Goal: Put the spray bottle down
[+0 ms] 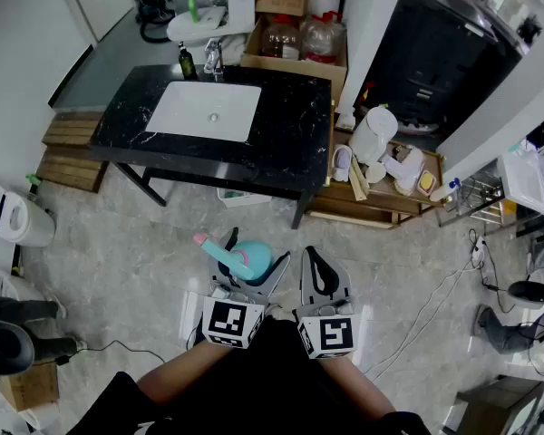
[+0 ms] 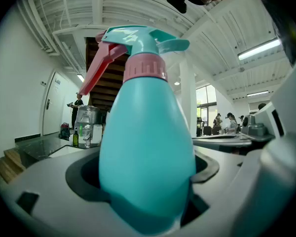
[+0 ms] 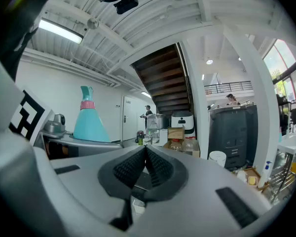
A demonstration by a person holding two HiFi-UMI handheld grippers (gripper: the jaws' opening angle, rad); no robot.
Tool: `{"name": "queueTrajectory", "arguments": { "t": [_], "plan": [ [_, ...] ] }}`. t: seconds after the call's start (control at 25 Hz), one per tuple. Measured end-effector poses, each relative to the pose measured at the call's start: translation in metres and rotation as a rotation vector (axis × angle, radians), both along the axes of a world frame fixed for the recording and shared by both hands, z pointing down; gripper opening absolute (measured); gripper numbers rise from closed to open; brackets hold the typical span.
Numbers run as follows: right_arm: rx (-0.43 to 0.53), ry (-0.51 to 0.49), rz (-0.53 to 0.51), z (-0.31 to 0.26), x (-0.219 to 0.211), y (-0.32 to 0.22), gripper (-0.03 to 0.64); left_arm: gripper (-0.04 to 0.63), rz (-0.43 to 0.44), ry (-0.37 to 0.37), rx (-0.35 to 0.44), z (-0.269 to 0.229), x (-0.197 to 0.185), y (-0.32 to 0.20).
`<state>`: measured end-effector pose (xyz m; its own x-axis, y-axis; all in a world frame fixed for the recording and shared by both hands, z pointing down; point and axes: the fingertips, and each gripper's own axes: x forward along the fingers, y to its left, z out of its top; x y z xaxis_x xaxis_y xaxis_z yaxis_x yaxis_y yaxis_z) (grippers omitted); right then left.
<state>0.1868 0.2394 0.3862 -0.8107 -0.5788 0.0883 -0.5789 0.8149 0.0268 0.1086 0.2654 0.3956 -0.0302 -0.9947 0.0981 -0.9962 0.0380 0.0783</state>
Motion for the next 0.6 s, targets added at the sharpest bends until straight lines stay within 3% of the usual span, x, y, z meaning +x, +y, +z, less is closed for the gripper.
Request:
{"name": "queueTrajectory", "arguments": {
  "t": [0.44,0.6],
  "plan": [
    [0.079,-0.078,-0.076,-0.024,-0.002,0.013,0.017,0.439,-0.03,-0.008,-0.014,0.008,0.005,0.002],
    [0.067,-0.096,-0.069,-0.025,-0.001,0.012,0.017,0.439,-0.04,-0.002,-0.025,0.015,-0.003,-0.003]
  ]
}}
